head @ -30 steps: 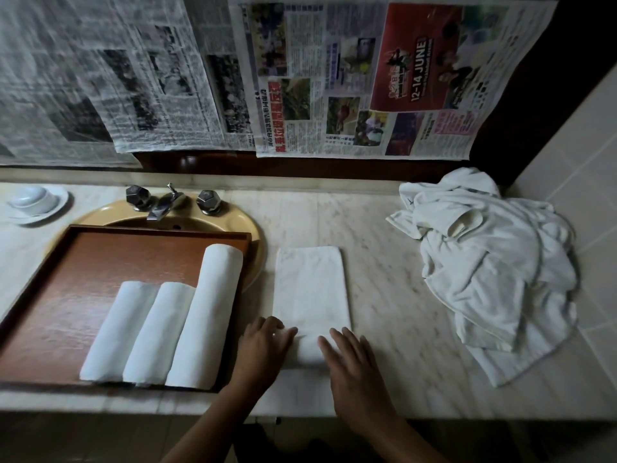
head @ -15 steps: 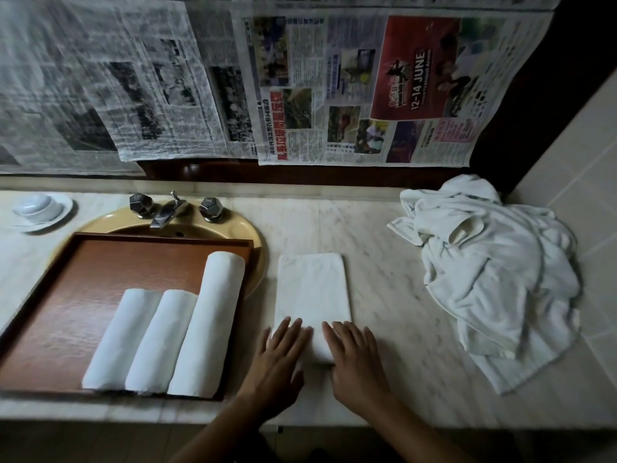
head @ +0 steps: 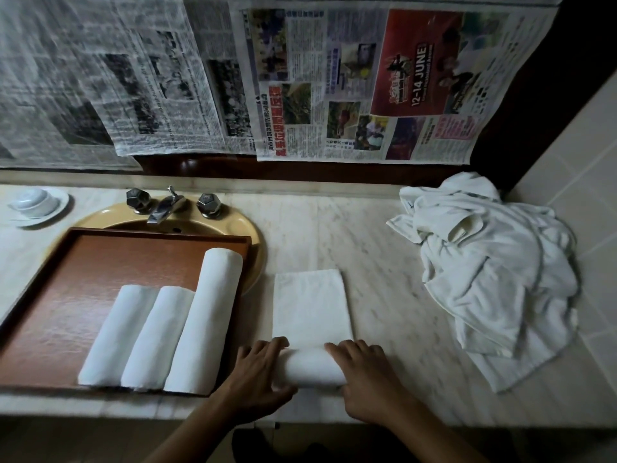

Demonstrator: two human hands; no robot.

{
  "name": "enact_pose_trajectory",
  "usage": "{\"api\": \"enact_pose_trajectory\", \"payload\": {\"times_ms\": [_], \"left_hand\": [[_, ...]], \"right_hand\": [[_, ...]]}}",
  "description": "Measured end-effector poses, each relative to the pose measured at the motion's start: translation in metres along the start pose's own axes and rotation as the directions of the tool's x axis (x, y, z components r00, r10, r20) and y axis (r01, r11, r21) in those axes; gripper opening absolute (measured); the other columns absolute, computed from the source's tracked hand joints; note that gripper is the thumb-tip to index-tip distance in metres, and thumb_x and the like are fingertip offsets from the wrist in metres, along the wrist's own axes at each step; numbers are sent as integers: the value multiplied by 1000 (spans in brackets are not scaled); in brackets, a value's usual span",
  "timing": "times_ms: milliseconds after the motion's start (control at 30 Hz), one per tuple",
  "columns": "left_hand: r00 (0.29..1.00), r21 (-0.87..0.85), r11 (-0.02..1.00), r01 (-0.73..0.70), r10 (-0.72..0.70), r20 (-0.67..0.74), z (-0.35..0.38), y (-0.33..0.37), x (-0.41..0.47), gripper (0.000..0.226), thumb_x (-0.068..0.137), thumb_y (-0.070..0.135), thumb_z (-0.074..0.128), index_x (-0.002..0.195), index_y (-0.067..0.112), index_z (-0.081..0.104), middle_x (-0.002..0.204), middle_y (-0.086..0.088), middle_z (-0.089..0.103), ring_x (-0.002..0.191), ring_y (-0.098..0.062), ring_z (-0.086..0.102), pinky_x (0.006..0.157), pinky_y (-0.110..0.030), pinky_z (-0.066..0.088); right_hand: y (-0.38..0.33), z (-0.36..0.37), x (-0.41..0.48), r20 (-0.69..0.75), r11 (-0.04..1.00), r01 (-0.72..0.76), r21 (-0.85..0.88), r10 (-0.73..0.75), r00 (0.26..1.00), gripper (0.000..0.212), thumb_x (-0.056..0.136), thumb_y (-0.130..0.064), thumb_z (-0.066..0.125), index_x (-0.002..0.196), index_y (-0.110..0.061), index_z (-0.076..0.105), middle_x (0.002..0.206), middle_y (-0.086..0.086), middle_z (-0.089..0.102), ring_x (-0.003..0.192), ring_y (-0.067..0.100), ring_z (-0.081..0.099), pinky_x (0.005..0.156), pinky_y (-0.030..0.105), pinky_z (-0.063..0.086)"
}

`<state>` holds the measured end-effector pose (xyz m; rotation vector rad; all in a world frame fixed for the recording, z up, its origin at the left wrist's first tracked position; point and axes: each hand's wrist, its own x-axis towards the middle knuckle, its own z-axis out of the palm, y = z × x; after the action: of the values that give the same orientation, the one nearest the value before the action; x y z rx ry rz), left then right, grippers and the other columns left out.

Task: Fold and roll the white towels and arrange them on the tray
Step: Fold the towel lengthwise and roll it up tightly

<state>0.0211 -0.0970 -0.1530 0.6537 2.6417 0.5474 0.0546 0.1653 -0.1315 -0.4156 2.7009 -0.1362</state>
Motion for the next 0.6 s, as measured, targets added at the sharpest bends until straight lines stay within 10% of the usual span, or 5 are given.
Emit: {"api": "enact_pose_trajectory", "payload": {"times_ms": [233,600], "left_hand": [[991,-204,971,125,-131,-14,14,2,-9,85,74,96,9,125,38,43,129,22,51,126,-4,37,101,-40,27],[954,-436,873,218,-286,-95,17,4,8,35,92,63,57,108,32,58,103,14,57,93,-6,55,81,-28,46]], "right_hand": [[0,0,-2,12,999,29,13,-29,1000,85,76,-28,60,154,-30,26,145,-1,39,130,27,41,105,45,32],[-28,31,-15,-302,996,78,36,-63,951,74,77,-21,49,151,-23,48,155,6,47,142,32,45,116,55,24]]}}
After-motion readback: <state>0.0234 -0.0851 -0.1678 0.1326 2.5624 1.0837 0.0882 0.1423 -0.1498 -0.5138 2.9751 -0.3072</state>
